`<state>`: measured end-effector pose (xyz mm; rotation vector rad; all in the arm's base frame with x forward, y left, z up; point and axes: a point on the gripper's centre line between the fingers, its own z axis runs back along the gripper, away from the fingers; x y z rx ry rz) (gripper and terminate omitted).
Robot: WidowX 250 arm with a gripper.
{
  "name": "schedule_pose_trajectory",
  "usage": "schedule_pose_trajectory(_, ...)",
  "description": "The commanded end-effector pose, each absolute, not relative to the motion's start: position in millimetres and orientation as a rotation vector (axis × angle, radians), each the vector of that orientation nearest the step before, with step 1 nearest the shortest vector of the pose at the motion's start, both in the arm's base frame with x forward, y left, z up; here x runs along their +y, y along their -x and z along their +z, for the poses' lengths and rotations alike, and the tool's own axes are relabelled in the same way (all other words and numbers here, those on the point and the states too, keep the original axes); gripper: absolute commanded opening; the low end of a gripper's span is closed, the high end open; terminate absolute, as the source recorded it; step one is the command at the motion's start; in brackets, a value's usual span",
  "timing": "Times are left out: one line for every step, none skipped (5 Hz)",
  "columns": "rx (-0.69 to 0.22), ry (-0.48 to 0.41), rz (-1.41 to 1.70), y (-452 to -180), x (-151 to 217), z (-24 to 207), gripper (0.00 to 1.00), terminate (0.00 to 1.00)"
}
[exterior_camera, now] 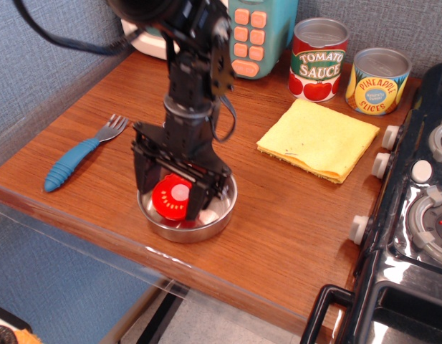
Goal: Put the red pepper on the yellow cloth.
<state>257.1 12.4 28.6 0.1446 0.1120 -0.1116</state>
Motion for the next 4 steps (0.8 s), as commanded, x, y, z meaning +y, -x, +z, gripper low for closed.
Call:
schedule_pose_trajectory(0.103, -0.173, -0.095, -276, 11, 21, 1.0, 0.0)
schedule_pose_trajectory(0.125, -0.176, -0.097, -280, 10, 11, 1.0, 0.0)
schedule_pose_trajectory(0.123, -0.163, -0.09, -279, 8, 9, 0.0, 0.0)
schedule_pose_trajectory(0.107, -0.151, -0.105, -277, 3, 17, 0.0, 0.0)
